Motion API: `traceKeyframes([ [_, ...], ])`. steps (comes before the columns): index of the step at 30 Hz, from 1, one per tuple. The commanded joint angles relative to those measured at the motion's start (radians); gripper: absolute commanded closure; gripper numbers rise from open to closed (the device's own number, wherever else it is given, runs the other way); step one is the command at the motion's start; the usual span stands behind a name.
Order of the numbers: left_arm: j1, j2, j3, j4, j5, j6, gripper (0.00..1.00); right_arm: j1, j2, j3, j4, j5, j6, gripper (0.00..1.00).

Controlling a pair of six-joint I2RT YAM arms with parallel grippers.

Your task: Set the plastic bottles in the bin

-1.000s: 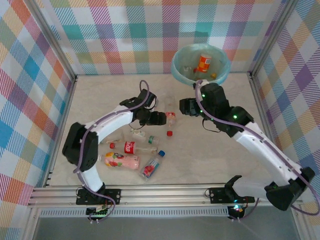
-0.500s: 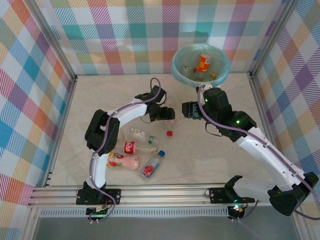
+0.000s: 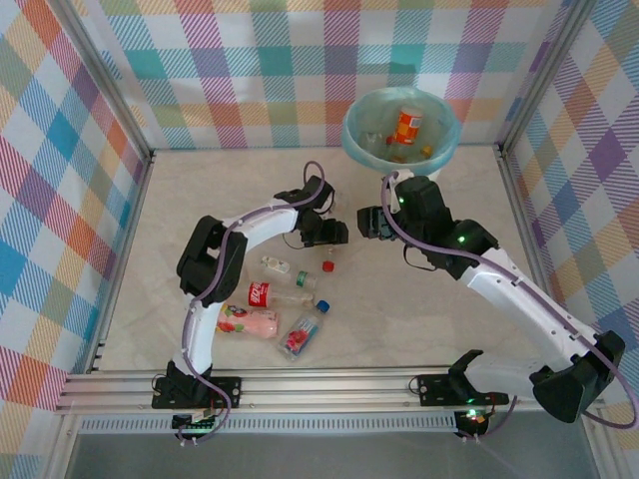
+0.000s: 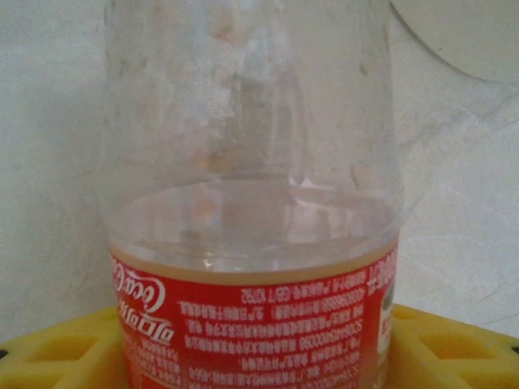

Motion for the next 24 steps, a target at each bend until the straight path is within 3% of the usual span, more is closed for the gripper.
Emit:
traceKeyframes([
  [1,0.008,-0.153,-0.068,-0.023,-0.047,0.032,0.37,0.004,0.011,0.043,0.03,-0.024,-0.019,0.22],
  [8,0.01,-0.482,-0.255,-0.01,-0.19,0.075,0.39,0.004,0.028,0.105,0.046,-0.056,-0.023,0.23],
  [14,0.003,-0.772,-0.391,0.09,-0.245,0.154,0.4,0.004,0.023,0.154,0.07,-0.106,-0.02,0.23],
  [24,-0.045,-1.072,-0.443,0.236,-0.067,0.448,0.4,0.004,-0.068,0.141,0.291,-0.389,-0.056,0.2],
])
